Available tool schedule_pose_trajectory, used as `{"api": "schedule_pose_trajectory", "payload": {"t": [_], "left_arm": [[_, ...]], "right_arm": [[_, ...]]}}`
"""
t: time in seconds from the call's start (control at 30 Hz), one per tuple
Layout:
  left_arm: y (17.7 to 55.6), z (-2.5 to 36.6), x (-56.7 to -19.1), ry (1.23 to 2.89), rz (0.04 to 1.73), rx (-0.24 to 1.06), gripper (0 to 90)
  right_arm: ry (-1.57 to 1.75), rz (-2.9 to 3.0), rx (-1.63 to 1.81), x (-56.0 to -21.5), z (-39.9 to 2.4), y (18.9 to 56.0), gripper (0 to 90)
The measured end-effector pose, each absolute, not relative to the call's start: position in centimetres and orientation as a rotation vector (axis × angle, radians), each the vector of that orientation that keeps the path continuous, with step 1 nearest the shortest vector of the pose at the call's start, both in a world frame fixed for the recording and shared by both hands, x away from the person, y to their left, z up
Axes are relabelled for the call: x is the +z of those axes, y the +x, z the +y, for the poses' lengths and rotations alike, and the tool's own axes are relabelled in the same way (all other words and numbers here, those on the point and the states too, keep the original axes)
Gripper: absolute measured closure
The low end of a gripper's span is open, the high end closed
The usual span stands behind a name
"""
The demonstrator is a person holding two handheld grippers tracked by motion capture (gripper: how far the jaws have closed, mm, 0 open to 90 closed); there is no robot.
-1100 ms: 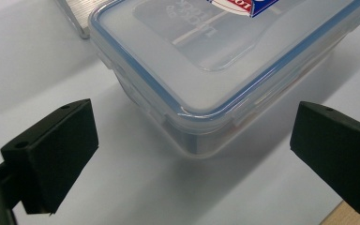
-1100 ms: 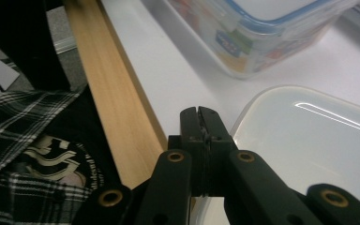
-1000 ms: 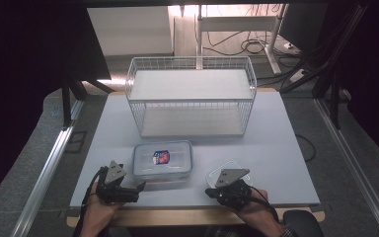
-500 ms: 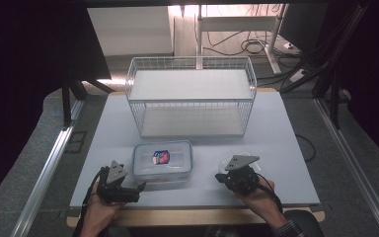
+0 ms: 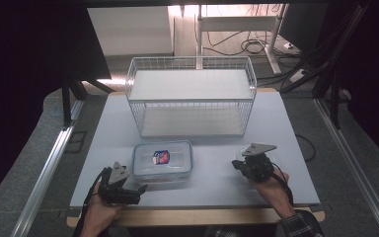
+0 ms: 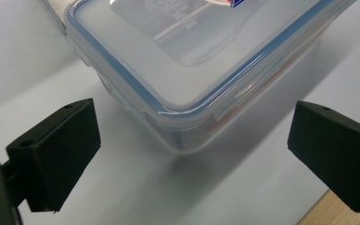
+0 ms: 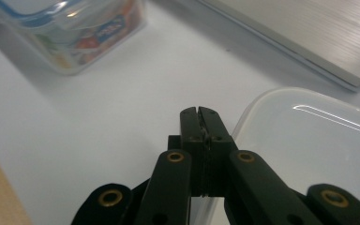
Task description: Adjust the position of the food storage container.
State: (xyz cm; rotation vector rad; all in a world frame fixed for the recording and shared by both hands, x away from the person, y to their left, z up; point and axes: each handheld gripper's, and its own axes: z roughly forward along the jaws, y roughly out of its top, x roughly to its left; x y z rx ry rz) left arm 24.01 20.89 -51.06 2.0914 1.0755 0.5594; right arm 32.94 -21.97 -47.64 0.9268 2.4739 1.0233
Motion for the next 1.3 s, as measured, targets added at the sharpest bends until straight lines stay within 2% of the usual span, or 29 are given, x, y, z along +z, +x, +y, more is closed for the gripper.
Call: {"api": "schedule_pose_trajectory", "payload": {"t": [0.4, 0.7, 0.9, 0.97, 1.0, 1.03, 1.07, 1.17, 1.2, 1.23, 1.3], "left_arm": [[24.0, 20.7, -51.1, 2.118, 1.081, 0.522, 9.9], [24.1, 20.9, -50.9, 2.106, 1.1, 0.503, 9.9], [23.9, 21.1, -50.5, 2.105, 1.094, 0.536, 14.5], [23.7, 21.6, -50.2, 2.107, 1.075, 0.547, 18.8], [23.6, 22.2, -50.0, 2.092, 1.07, 0.539, 26.9], [23.5, 22.5, -49.9, 2.079, 1.07, 0.529, 26.9], [23.5, 23.0, -49.9, 2.058, 1.076, 0.518, 32.2], [24.2, 24.5, -50.2, 2.023, 1.137, 0.487, 48.6], [24.4, 24.9, -50.3, 2.001, 1.153, 0.472, 48.6], [24.7, 25.4, -50.4, 1.984, 1.185, 0.469, 54.7], [25.3, 25.7, -50.8, 2.0, 1.217, 0.482, 61.0]], "right_arm": [[1.069, 2.351, 0.99, -47.6, -25.5, 35.1, 89.3], [1.136, 2.289, 0.988, -47.6, -27.3, 36.2, 89.3], [1.168, 2.242, 0.968, -47.5, -28.4, 36.5, 89.2], [1.139, 2.251, 1.009, -47.2, -28.3, 36.2, 89.1], [1.103, 2.259, 1.02, -47.0, -28.0, 36.0, 88.9], [1.103, 2.259, 1.02, -47.0, -28.0, 36.0, 88.9], [1.091, 2.261, 1.022, -47.0, -27.8, 35.9, 88.8], [1.056, 2.274, 1.045, -46.8, -27.2, 35.4, 88.7], [1.056, 2.274, 1.045, -46.8, -27.2, 35.4, 88.7], [1.051, 2.277, 1.045, -46.8, -27.1, 35.4, 88.8], [1.043, 2.284, 1.036, -46.9, -26.8, 35.2, 88.7]]}}
